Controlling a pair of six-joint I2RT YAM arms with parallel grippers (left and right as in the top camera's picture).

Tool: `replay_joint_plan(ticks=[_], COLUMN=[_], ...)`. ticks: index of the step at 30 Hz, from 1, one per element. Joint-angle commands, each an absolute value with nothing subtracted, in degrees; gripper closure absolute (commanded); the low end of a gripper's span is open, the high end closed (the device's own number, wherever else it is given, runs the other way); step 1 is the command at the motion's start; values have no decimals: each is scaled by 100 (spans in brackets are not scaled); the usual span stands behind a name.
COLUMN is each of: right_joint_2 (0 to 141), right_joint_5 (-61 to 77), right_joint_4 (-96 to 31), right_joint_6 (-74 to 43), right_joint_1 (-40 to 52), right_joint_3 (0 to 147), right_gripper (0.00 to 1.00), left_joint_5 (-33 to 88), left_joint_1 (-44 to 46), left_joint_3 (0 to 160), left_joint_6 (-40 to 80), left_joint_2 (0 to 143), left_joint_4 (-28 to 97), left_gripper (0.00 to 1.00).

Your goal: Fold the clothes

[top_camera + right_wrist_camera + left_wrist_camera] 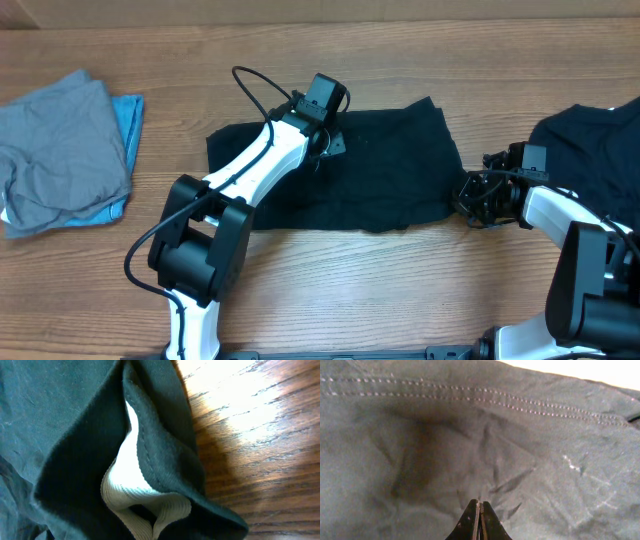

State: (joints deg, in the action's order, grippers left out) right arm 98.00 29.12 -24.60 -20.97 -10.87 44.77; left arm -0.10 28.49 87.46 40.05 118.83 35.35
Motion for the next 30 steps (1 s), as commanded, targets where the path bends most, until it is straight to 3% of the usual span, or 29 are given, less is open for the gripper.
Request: replay_joint_plan(ticks=[1, 14, 30], right_joint_2=[9789, 9789, 9789], right_joint_5=[2812, 2810, 2810], right_joint_4=[-2414, -2412, -2412], right_joint_6=[-2110, -2110, -2110], right_joint_1=[-1120, -1120, -1120], right_joint_3=[4536, 4539, 4539], right_gripper=[95, 95, 95], left_joint_5=[-56, 290, -224], left_joint_1=[2860, 2867, 2773], left_joint_3=[8816, 8812, 9424], left_joint_6=[3854, 3872, 3446], left_joint_2=[11876, 12676, 12149], left_joint_4=[3354, 3365, 3428], left_gripper=[96, 96, 96])
